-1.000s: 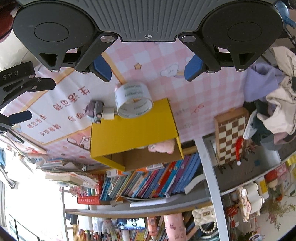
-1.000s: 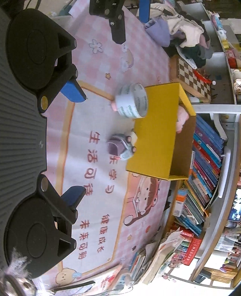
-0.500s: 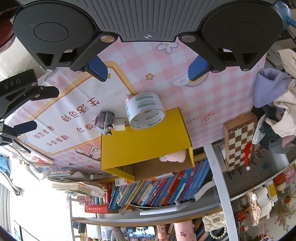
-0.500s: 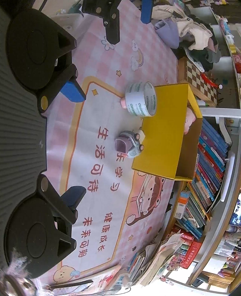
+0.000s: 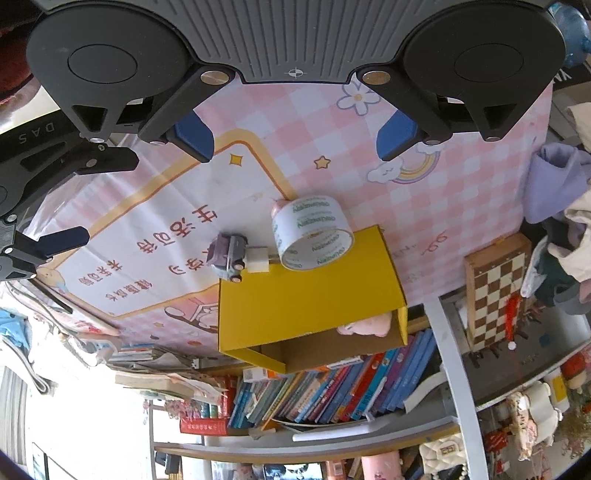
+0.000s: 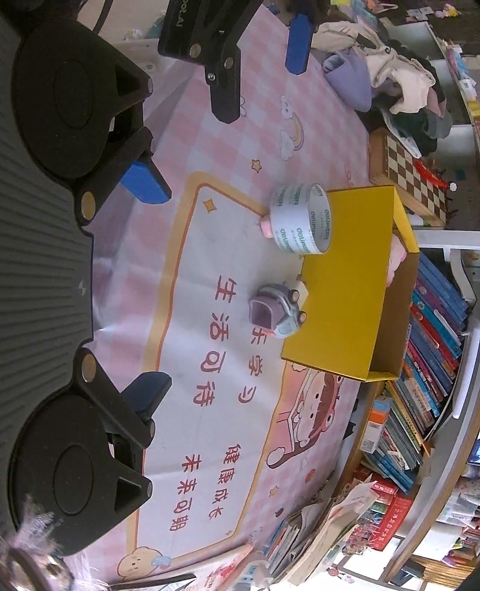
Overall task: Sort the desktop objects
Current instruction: 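Move the left tool to the clear tape roll while the right tool approaches the grey toy car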
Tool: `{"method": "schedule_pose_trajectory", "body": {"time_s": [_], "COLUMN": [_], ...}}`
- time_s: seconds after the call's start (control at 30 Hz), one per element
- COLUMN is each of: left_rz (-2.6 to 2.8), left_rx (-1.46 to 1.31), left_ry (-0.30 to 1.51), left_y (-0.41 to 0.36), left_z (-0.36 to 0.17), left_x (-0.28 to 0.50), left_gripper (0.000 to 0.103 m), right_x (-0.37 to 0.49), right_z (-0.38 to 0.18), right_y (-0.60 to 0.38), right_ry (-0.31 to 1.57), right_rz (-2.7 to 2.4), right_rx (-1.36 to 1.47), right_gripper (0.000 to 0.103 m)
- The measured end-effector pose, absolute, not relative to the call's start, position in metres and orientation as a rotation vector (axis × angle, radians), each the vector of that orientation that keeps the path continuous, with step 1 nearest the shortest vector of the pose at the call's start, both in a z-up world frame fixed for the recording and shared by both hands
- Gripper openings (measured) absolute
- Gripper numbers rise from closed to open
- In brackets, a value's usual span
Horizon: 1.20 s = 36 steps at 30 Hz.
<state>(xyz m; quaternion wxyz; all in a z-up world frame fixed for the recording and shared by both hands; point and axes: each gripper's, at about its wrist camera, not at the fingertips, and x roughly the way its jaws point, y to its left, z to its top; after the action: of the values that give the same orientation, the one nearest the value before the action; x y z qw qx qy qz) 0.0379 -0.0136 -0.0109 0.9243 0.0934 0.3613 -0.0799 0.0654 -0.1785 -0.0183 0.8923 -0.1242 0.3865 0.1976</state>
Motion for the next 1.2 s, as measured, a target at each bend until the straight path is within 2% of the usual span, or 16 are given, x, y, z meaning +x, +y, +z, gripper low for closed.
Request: {"method": "schedule_pose_trajectory", "body": {"time_s": [1.2], "left_rz": [-0.119], "left_rx": [0.147], "left_ry": [0.785], "left_y": [-0.013], "left_z": [-0.021], "left_x": [0.098], "left_gripper": [0.097], "right_x": [0.133], "right_z": [-0.019], "right_y": [-0.176], "right_ry": [0.824], "right_rz": [0.455], "right_rx": [-0.270], "right_gripper": [0.096]}}
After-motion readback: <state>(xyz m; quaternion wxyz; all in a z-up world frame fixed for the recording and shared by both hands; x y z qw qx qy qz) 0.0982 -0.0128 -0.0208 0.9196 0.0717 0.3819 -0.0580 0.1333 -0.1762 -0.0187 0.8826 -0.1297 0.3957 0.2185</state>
